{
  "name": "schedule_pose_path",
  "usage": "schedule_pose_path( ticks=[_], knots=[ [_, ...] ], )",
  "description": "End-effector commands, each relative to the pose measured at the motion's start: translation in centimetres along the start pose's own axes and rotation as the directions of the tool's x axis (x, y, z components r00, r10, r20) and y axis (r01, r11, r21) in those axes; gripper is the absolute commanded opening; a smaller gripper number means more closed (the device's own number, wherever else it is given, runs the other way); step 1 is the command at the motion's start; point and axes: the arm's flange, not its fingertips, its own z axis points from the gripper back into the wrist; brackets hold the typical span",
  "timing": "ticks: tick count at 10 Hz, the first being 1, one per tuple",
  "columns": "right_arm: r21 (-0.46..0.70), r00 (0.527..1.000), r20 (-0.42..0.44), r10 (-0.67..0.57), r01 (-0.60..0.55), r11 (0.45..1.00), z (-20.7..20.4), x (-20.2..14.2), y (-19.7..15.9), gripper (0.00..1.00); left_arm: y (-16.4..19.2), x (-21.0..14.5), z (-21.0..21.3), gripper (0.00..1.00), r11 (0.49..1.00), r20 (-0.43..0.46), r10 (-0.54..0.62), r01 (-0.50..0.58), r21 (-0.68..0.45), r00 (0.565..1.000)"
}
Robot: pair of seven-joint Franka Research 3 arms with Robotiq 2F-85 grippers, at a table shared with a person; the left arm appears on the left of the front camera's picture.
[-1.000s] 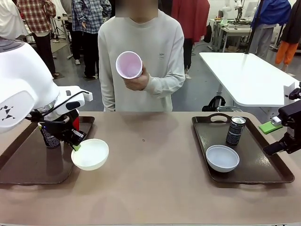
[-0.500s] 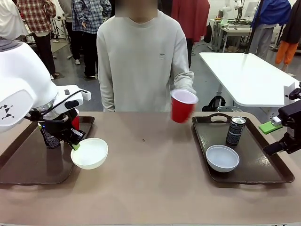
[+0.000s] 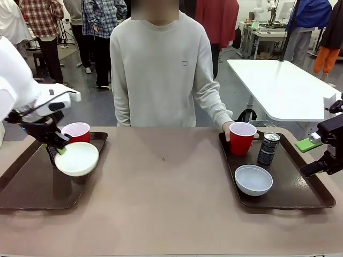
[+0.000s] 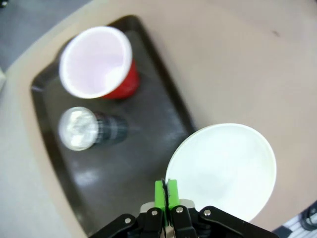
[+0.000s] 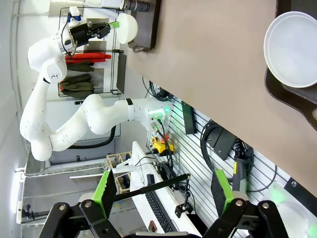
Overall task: Prepare tableware on both trays.
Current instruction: Pick up a Picnic Bowl from the table and place it on a Handle tray.
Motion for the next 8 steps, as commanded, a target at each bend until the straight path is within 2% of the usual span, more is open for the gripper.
schedule_pose_path(
  ticks=[1, 3, 5, 8],
  knots=[
    [0.032, 1.0, 0.008, 0.019, -0.019, 0.999, -0.3, 0.0, -0.1, 1.0, 3.0, 0.3, 0.0, 0.02, 0.997, -0.025, 0.059, -0.058, 0.043, 0.998],
    [0.032, 1.0, 0.008, 0.019, -0.019, 0.999, -0.3, 0.0, -0.1, 1.0, 5.3, 0.2, -1.1, 0.02, 0.993, -0.069, 0.111, -0.107, 0.053, 0.991],
    [0.032, 1.0, 0.008, 0.019, -0.019, 0.999, -0.3, 0.0, -0.1, 1.0, 6.1, -0.4, -1.5, 0.02, 0.988, -0.117, 0.147, -0.141, 0.055, 0.982],
    [0.032, 1.0, 0.008, 0.019, -0.019, 0.999, -0.3, 0.0, -0.1, 1.0, 6.7, -0.9, -4.2, 0.02, 0.985, -0.114, 0.157, -0.148, 0.084, 0.981]
  ],
)
